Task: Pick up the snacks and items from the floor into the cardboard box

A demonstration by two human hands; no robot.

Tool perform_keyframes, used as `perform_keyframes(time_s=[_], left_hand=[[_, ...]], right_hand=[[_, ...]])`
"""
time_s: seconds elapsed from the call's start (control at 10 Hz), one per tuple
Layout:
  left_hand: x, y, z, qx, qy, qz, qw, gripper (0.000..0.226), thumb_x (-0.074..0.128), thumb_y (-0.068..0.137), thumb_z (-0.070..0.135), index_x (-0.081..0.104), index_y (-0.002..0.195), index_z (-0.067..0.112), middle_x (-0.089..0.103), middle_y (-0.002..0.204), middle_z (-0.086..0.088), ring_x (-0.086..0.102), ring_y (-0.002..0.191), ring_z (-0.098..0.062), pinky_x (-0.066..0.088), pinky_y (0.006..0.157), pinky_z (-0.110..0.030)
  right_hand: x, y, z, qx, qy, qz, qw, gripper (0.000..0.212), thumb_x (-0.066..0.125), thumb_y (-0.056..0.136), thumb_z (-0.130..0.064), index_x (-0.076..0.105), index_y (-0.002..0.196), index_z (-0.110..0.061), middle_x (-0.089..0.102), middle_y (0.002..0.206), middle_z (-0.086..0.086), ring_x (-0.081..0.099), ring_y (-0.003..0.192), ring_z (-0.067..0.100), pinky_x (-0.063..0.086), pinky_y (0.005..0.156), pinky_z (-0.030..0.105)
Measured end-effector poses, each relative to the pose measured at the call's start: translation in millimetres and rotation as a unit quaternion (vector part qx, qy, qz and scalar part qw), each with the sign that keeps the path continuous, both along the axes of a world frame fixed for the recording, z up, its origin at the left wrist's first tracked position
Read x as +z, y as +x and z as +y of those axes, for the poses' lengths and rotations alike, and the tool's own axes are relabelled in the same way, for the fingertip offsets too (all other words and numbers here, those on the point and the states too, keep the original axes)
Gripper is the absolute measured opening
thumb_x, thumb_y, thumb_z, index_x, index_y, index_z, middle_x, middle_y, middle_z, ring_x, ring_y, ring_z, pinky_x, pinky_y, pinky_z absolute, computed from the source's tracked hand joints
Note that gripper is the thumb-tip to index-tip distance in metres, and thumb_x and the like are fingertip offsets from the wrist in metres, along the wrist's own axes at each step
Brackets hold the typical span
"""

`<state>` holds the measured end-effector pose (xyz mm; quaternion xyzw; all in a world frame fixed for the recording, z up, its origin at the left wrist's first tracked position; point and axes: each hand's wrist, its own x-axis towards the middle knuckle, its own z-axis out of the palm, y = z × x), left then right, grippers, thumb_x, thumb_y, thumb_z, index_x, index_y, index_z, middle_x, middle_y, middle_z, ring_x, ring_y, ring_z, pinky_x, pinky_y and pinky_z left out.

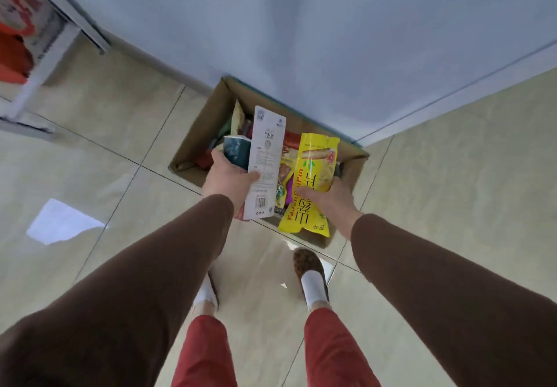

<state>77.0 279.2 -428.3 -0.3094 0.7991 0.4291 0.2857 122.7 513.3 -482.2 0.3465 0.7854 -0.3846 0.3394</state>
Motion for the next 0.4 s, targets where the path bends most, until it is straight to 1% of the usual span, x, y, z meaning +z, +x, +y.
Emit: perform_keyframes(time_s=[0.1, 0.2, 0.3, 0.4], left_hand=[[-4.7, -20.6, -8.7, -0.064, 0.025, 0.003, 0.998, 0.072, 0.08, 0.082, 0.033, 0.034, 0.136, 0.023, 0.062, 0.124, -0.002, 0.066, 0.104, -0.026, 0.055, 0.096, -0.049], [-11.1, -30.6, -18.7, -0.133, 0.025, 0.034, 0.99, 0.084, 0.075, 0.084, 0.042, 0.026, 0.15, 0.022, 0.052, 0.143, -0.005, 0.058, 0.124, -0.027, 0.049, 0.106, -0.043], [-19.0, -31.9, -32.6, -0.213, 0.013, 0.014, 0.977, 0.096, 0.074, 0.072, 0.056, 0.032, 0.15, 0.019, 0.054, 0.141, -0.006, 0.056, 0.126, -0.027, 0.046, 0.108, -0.042], [-29.1, -25.3, -37.2, -0.265, -0.019, -0.004, 0.964, 0.07, 0.073, 0.085, 0.039, 0.043, 0.144, 0.015, 0.056, 0.139, -0.004, 0.057, 0.119, -0.022, 0.045, 0.097, -0.031]], right_hand=[[-7.9, -6.6, -14.8, -0.019, 0.0, -0.013, 1.0, 0.146, 0.071, 0.023, -0.102, 0.046, 0.15, -0.034, 0.04, 0.164, -0.001, 0.044, 0.148, 0.033, 0.04, 0.115, 0.061], [17.0, -19.1, -32.0, -0.068, 0.001, -0.018, 0.998, 0.151, 0.074, 0.029, -0.096, 0.035, 0.158, -0.027, 0.021, 0.172, 0.006, 0.027, 0.156, 0.036, 0.029, 0.122, 0.06], [25.4, -26.3, -36.9, -0.091, 0.0, -0.013, 0.996, 0.13, 0.087, 0.058, -0.073, 0.03, 0.16, -0.018, 0.025, 0.169, 0.013, 0.034, 0.151, 0.036, 0.036, 0.12, 0.049], [8.9, -11.0, -44.7, -0.06, 0.046, -0.007, 0.997, 0.081, 0.081, 0.083, -0.048, 0.049, 0.147, -0.012, 0.052, 0.15, 0.014, 0.051, 0.137, 0.035, 0.044, 0.113, 0.046]])
